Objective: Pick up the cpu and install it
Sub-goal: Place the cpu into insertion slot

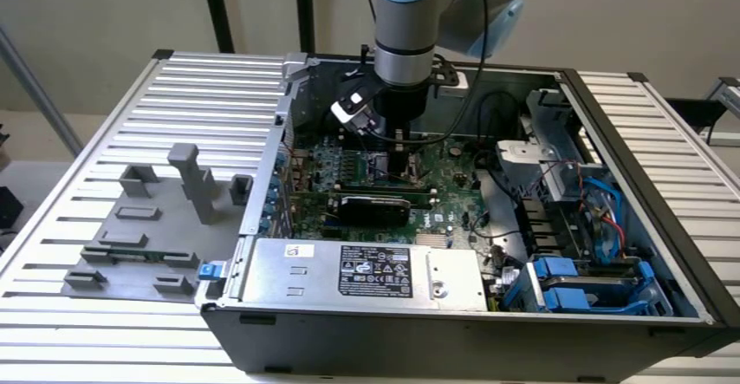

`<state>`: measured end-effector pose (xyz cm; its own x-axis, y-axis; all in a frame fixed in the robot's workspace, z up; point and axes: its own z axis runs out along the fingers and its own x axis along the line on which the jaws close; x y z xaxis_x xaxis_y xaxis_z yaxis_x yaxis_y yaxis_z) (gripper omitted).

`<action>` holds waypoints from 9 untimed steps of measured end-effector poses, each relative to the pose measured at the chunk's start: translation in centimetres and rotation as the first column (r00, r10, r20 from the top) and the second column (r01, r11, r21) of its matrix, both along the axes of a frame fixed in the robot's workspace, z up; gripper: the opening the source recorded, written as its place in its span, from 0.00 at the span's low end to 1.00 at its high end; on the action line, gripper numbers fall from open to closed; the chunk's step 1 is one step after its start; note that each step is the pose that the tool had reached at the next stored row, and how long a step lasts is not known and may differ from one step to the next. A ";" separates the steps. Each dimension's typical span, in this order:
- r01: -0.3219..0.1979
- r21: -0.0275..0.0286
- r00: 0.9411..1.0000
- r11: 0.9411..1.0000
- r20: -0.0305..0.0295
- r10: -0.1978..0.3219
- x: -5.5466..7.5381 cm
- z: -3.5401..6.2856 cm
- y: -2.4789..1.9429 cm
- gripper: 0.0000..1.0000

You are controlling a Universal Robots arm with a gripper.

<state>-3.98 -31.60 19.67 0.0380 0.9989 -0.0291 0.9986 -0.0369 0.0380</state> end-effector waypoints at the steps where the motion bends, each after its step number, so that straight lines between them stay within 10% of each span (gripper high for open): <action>1: 0.000 0.000 1.000 1.000 0.000 0.000 0.0 -0.01 0.00 0.55; 9: 0.000 0.000 1.000 1.000 0.000 0.000 0.0 -0.07 0.00 0.55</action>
